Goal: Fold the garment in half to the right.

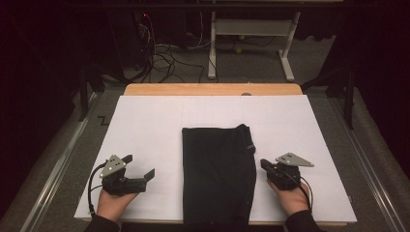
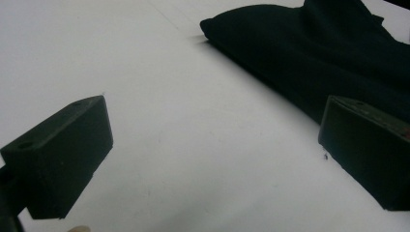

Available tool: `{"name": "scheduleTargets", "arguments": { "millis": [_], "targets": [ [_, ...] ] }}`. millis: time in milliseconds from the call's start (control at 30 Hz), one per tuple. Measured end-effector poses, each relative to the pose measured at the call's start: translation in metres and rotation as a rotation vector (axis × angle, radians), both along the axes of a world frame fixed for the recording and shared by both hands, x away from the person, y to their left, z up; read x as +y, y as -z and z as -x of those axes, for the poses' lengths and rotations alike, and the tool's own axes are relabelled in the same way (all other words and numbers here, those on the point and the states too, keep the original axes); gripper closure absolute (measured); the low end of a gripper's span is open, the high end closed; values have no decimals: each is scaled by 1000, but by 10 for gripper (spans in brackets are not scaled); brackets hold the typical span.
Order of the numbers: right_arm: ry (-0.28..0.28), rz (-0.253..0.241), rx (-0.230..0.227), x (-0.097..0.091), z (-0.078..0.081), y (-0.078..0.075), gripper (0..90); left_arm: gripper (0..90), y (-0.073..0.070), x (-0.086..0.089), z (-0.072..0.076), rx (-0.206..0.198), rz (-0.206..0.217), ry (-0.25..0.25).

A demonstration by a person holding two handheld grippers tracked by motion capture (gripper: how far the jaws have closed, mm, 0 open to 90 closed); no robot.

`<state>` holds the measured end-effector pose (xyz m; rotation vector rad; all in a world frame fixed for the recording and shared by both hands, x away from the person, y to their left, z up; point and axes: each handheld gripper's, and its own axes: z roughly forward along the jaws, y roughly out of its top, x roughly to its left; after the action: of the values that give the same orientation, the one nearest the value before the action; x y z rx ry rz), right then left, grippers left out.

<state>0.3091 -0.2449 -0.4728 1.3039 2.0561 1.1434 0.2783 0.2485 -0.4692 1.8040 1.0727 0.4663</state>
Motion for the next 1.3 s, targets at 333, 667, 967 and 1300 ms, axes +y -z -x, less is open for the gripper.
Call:
{"name": "scheduleTargets", "arguments": {
  "millis": [333, 667, 967, 1300],
  "targets": [
    [-22, -83, -126, -41, 24, -8, 505, 0, 0, 6, 4, -18, 44, 25],
    [-43, -152, -216, -57, 45, -17, 0, 0, -3, 8, 7, -30, 47, 35],
    [-14, -118, -266, -55, 52, -19, 0, 0, -3, 10, 6, -51, 36, 39],
    [-49, -102, -291, -45, 56, -20, 0, 0, -6, 10, 10, -61, 36, 51]
  ]
}}
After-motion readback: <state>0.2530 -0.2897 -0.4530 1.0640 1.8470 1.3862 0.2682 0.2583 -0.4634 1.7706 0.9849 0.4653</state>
